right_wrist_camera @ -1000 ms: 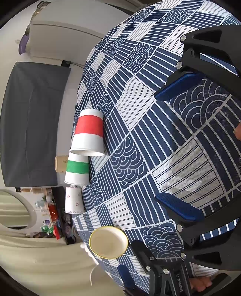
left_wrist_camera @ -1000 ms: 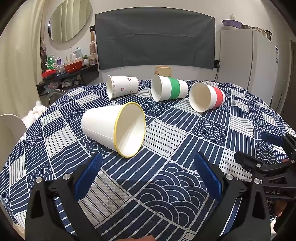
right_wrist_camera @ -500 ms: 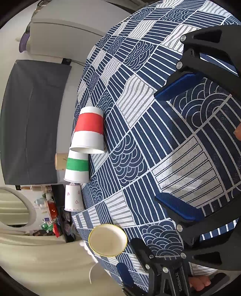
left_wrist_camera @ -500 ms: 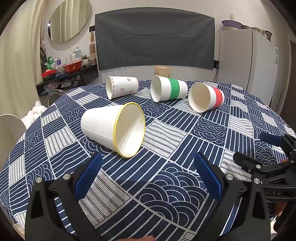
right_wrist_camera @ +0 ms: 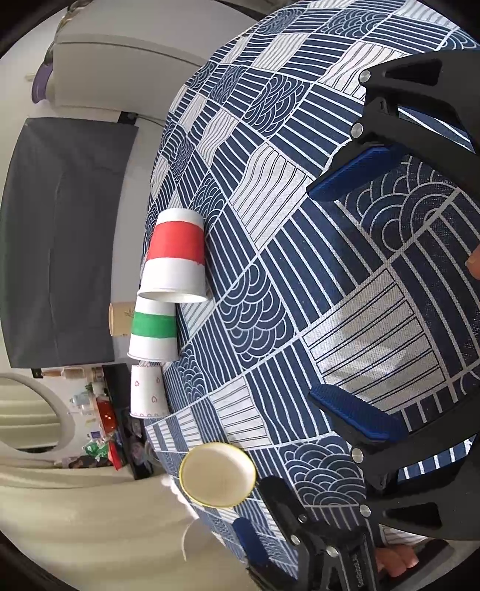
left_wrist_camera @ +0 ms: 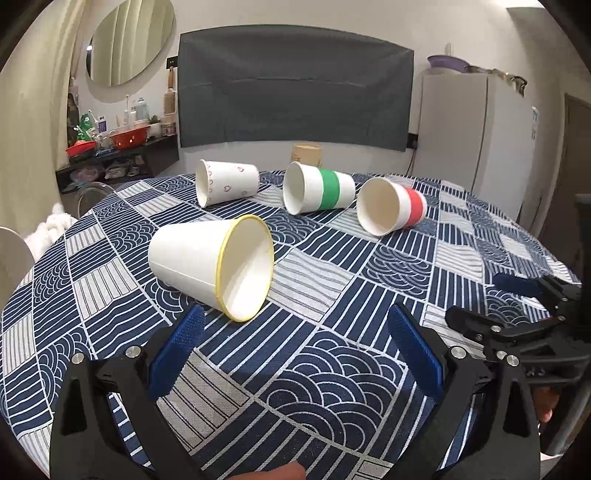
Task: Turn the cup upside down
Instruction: 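Move the right tool toward the white yellow-rimmed cup lying on its side, then close the right gripper around the white cup's body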
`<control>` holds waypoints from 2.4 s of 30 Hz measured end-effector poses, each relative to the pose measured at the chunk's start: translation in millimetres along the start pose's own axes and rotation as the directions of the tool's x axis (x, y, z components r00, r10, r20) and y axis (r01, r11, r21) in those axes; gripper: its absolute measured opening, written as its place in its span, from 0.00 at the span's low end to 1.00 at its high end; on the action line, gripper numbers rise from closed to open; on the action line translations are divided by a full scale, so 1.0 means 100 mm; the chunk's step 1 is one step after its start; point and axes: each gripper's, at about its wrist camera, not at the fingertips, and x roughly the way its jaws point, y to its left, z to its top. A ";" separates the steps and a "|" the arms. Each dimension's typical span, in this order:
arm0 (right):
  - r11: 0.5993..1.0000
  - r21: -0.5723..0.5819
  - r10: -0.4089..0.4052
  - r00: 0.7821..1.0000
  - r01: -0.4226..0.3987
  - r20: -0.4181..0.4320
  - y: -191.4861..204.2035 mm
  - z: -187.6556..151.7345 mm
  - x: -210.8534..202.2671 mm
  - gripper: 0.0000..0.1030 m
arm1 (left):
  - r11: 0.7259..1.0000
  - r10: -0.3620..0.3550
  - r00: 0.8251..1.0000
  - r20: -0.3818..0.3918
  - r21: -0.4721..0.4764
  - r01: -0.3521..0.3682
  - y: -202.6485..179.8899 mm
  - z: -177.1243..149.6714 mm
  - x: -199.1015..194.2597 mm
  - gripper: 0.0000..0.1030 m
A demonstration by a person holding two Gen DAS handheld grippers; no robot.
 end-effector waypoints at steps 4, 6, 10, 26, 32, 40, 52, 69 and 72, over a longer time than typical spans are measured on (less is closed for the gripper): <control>0.995 0.076 0.060 0.998 -0.061 0.024 -0.14 0.02 -0.05 0.92 | 1.000 0.018 0.998 0.061 0.011 -0.018 0.00 0.01 -0.11 0.94; 0.994 0.083 0.068 0.997 -0.070 0.029 -0.17 0.05 -0.07 0.92 | 0.999 0.028 0.998 0.058 0.015 -0.029 0.04 0.03 -0.13 0.94; 0.994 0.080 0.075 0.996 -0.078 0.047 -0.19 0.16 -0.16 0.92 | 1.000 0.027 0.999 0.029 -0.014 -0.027 0.20 0.16 -0.16 0.94; 0.995 -0.066 0.076 0.989 -0.068 0.128 0.28 0.61 -0.23 0.92 | 0.996 -0.034 0.996 -0.082 0.083 0.041 0.78 0.50 0.01 0.94; 0.992 -0.070 0.113 0.984 -0.104 0.136 0.43 0.69 -0.16 0.92 | 0.991 -0.081 0.988 -0.132 0.100 0.094 0.90 0.53 0.16 0.94; 0.987 -0.065 0.150 0.984 -0.144 0.096 0.55 0.74 -0.01 0.92 | 0.981 -0.136 0.962 -0.236 0.102 0.163 0.91 0.48 0.46 0.94; 0.979 -0.099 0.184 0.981 -0.178 0.054 0.61 0.63 0.04 0.92 | 0.963 -0.247 0.921 -0.302 0.032 0.269 1.04 0.49 0.76 0.86; 0.986 -0.050 0.162 0.981 -0.158 0.107 0.11 0.56 -0.28 0.92 | 0.950 -0.193 0.947 -0.257 0.191 0.245 0.39 0.65 0.43 0.86; 0.990 -0.044 0.139 0.982 -0.135 0.124 -0.02 0.53 -0.32 0.92 | 0.941 -0.207 0.943 -0.259 0.210 0.264 0.19 0.69 0.42 0.86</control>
